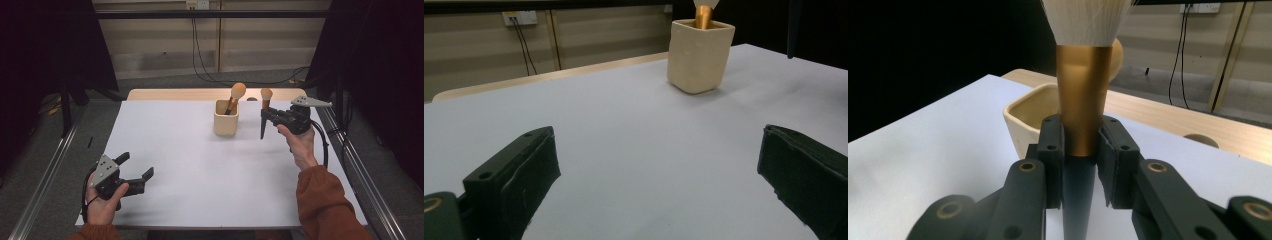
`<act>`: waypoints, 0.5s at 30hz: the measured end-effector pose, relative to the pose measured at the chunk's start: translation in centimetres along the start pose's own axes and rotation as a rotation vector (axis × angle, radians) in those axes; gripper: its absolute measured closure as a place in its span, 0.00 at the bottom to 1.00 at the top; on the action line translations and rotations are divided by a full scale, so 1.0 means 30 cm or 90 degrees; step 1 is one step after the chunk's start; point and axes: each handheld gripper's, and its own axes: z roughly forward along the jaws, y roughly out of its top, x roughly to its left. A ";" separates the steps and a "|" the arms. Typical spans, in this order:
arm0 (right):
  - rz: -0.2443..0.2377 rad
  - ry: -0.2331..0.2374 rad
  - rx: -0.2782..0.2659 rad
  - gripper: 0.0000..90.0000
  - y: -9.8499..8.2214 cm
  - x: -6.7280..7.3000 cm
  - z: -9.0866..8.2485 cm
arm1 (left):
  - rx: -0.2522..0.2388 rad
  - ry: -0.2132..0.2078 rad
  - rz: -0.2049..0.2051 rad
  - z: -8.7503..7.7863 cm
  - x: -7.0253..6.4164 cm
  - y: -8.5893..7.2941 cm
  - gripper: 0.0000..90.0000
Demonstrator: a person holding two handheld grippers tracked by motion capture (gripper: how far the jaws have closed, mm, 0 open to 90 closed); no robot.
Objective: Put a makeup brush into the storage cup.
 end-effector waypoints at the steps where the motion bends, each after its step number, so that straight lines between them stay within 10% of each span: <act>1: 0.003 0.002 -0.003 0.83 0.007 0.000 0.001 | 0.000 -0.001 0.002 0.000 0.000 0.000 0.03; 15: -0.009 0.011 -0.047 0.83 0.110 0.019 -0.015 | 0.002 -0.004 0.004 0.003 0.002 0.001 0.03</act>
